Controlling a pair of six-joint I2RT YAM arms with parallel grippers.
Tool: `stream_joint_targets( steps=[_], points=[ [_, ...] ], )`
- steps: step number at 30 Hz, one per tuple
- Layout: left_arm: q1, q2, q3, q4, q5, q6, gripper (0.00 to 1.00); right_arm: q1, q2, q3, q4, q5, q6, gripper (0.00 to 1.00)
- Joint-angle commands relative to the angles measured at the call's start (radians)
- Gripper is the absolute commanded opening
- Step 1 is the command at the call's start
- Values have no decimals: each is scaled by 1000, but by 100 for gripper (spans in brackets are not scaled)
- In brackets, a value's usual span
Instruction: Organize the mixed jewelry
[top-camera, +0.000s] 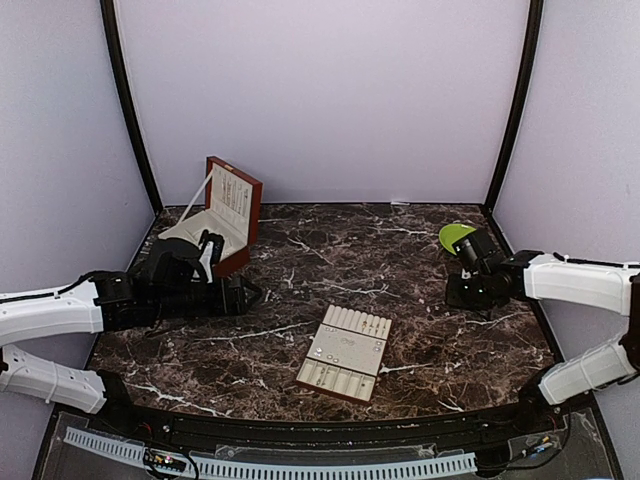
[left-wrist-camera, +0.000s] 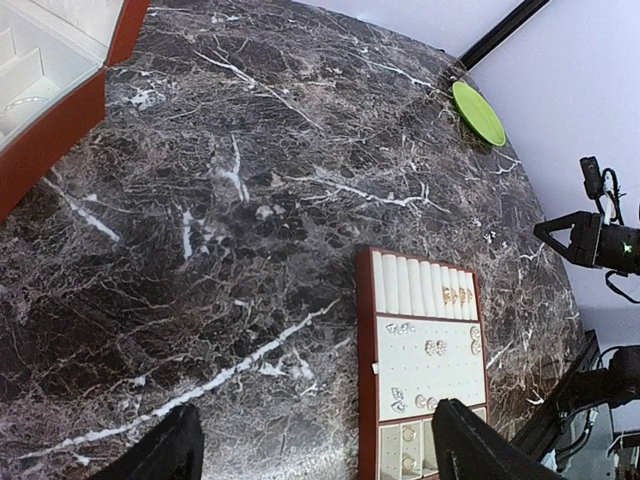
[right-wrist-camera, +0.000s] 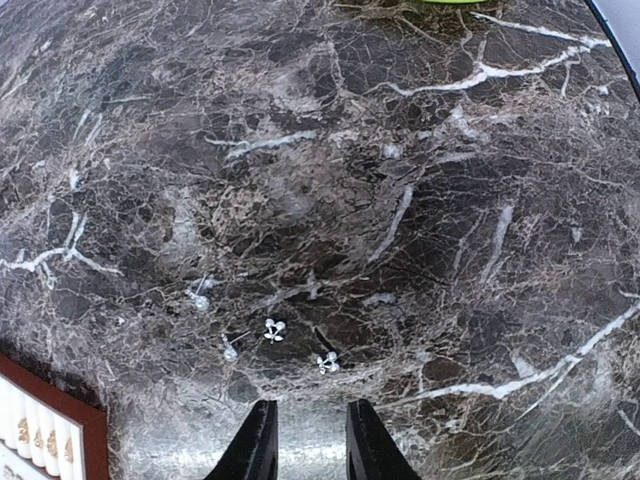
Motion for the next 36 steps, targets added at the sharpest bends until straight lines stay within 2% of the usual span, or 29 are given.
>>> stream_joint_targets(
  steps=[1,9,14,36],
  points=[
    [-4,-32,-3,6,-27,-34,81,-11,38,-15,28,-22,-30,23],
    [-4,-75,-22,-13,-50,-60,81,-11,99,-17,37,1,-51,20],
    [-4,-86,-27,-17,-50,-60,82,-11,125,-17,47,17,-54,12],
    [-4,-101,-36,-29,-51,-70,82,-11,192,-15,117,-3,-77,12]
  ],
)
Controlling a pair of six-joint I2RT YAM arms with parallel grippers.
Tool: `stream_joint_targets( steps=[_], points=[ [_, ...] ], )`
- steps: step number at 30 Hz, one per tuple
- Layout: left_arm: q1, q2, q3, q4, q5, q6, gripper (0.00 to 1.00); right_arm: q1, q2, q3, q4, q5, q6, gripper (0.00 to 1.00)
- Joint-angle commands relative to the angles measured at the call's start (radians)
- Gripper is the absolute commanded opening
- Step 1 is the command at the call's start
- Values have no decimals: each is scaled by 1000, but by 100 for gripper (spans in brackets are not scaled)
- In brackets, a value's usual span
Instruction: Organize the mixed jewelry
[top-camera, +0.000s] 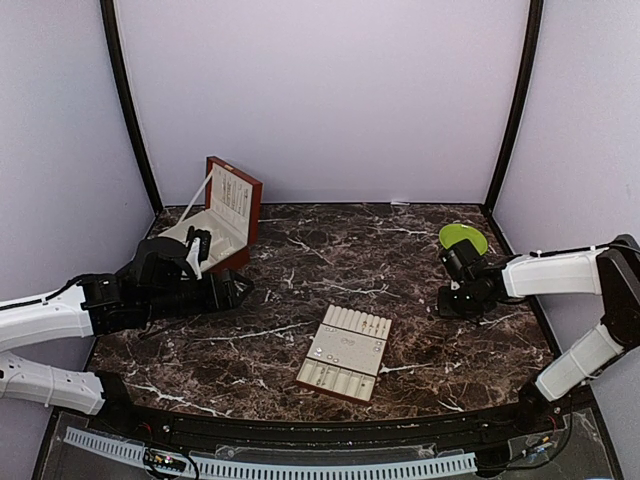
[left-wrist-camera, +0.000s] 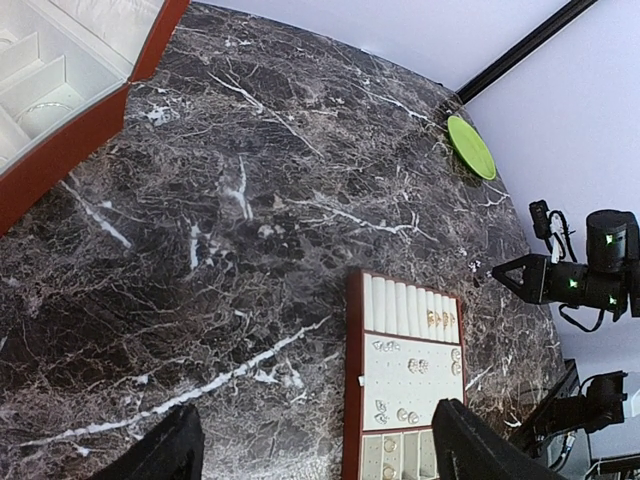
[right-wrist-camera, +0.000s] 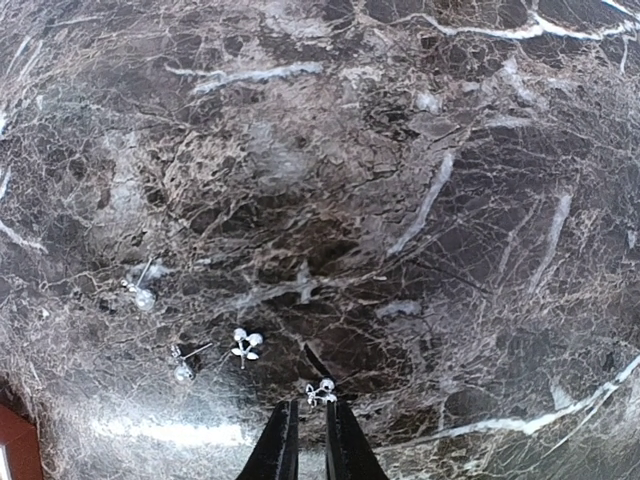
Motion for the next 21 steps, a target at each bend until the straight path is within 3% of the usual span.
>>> stream_joint_targets(
  steps=[1,7,13,21],
  points=[
    [-4,-20,-23,-15,-15,-11,82,-3,16,1,33,14,-7,11],
    [-4,-21,-26,-17,-18,-17,82,-3,36,6,36,16,-11,9],
    [-4,-23,-26,-17,-18,-17,82,-3,36,8,40,20,-11,0],
    [-4,-42,-42,35,14,20,82,-2,-13,19,14,21,-3,0]
  ],
)
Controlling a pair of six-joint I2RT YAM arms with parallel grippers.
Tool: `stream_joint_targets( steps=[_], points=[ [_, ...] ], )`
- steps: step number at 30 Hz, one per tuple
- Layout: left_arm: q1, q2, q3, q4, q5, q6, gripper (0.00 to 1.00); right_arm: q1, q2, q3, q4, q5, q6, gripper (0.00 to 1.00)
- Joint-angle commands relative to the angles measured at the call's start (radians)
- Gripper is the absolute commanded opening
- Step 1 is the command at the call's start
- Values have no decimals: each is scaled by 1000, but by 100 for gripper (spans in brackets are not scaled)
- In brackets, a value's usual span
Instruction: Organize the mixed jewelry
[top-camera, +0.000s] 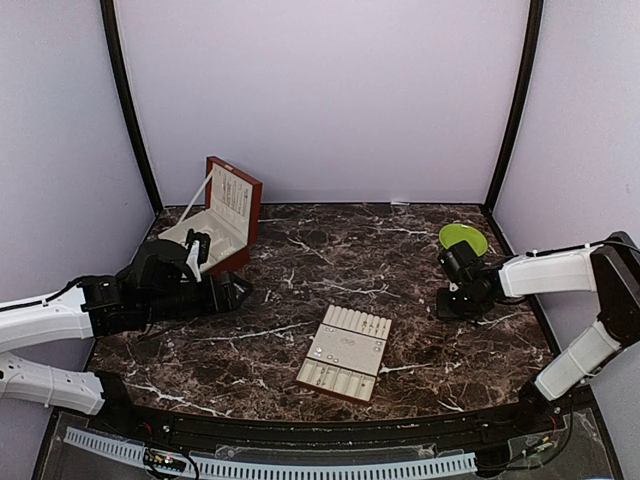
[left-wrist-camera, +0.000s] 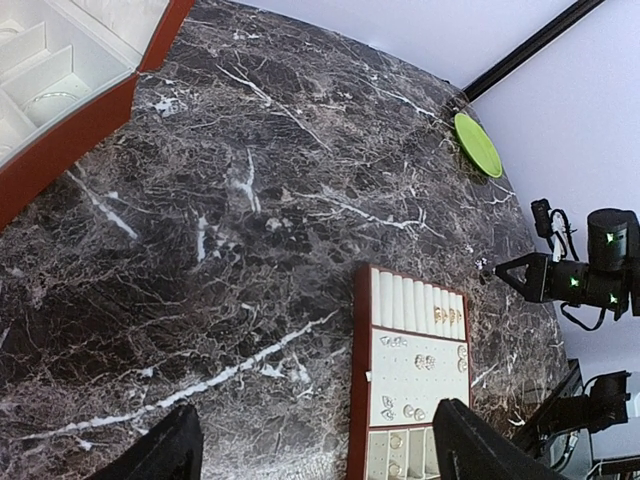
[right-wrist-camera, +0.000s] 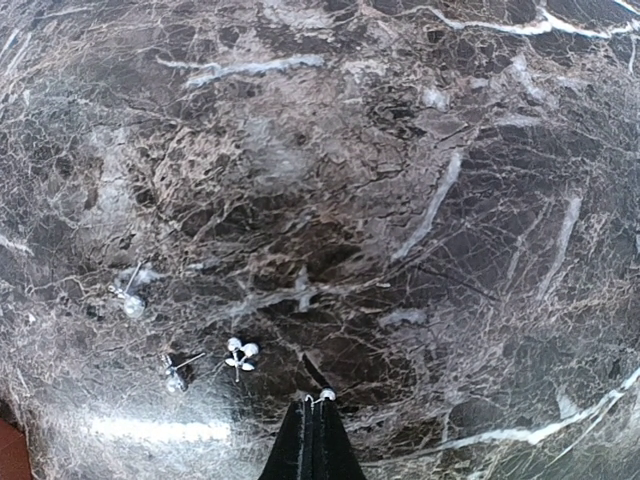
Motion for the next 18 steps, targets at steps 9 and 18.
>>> stream_joint_targets(
  steps=[9,18],
  points=[
    [-3,-81,-61,183,76,62,87,-4,-279,9,-11,-194,-28,0],
    [-108,-38,-61,496,215,339,91,57,-446,-41,249,-718,-39,0]
  ],
)
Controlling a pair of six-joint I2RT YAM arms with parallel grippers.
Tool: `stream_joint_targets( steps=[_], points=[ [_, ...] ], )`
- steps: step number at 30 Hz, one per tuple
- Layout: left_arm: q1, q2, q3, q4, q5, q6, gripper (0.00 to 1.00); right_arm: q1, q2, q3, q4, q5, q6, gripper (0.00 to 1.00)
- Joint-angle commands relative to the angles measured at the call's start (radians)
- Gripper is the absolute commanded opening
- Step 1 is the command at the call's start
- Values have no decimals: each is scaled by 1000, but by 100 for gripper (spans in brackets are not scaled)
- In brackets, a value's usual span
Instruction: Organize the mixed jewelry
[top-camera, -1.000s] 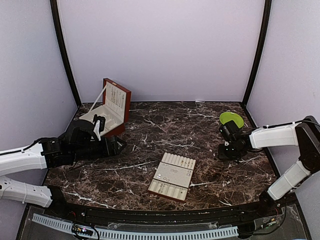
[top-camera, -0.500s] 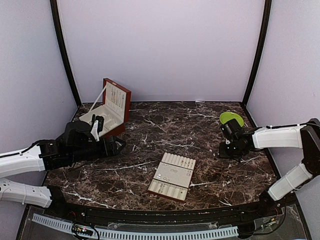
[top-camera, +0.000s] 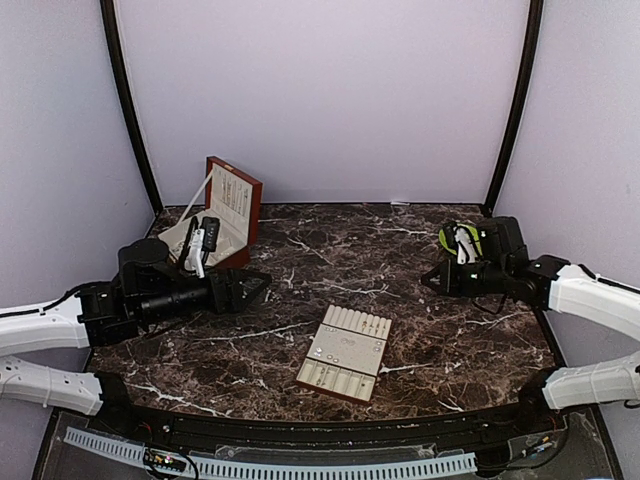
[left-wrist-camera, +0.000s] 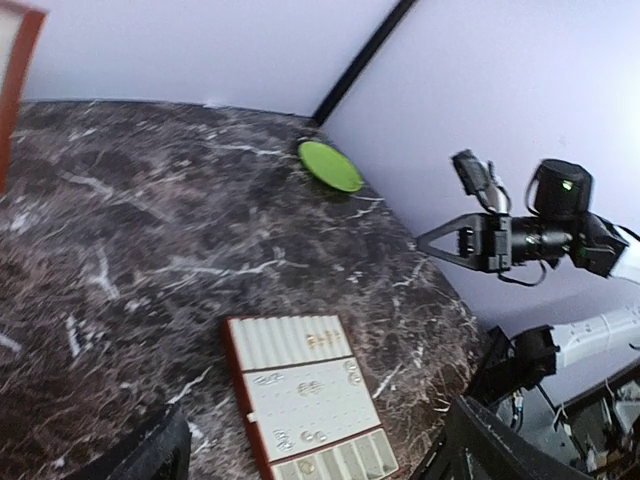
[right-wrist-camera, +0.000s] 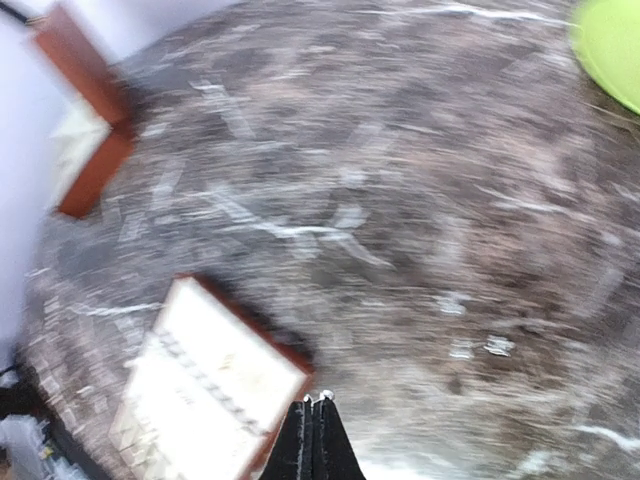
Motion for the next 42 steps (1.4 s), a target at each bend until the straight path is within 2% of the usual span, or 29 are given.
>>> stream_joint_targets(
  steps=[1,5,9,14,17,22,28,38,42],
  points=[
    [-95,36,13,221,59,240,91,59,-51,-34,226,-343,30,0],
    [-182,134,82,244,28,400,91,99,-50,-27,342,-488,128,0],
    [-239,239,102,375,46,507,90,144,-32,1,401,-596,195,0],
    [-242,329,128,520,167,475,86,169,-16,11,547,-740,312,0],
    [-242,367,166,526,240,453,80,188,-5,33,620,-800,374,0],
    [-242,389,204,533,353,420,74,228,37,104,630,-881,396,0],
    [-242,398,249,475,438,416,65,270,77,148,734,-933,467,0],
    [-242,421,283,495,548,371,45,331,118,187,762,-978,491,0],
    [-242,425,290,509,567,365,41,344,122,189,762,-991,493,0]
  ],
)
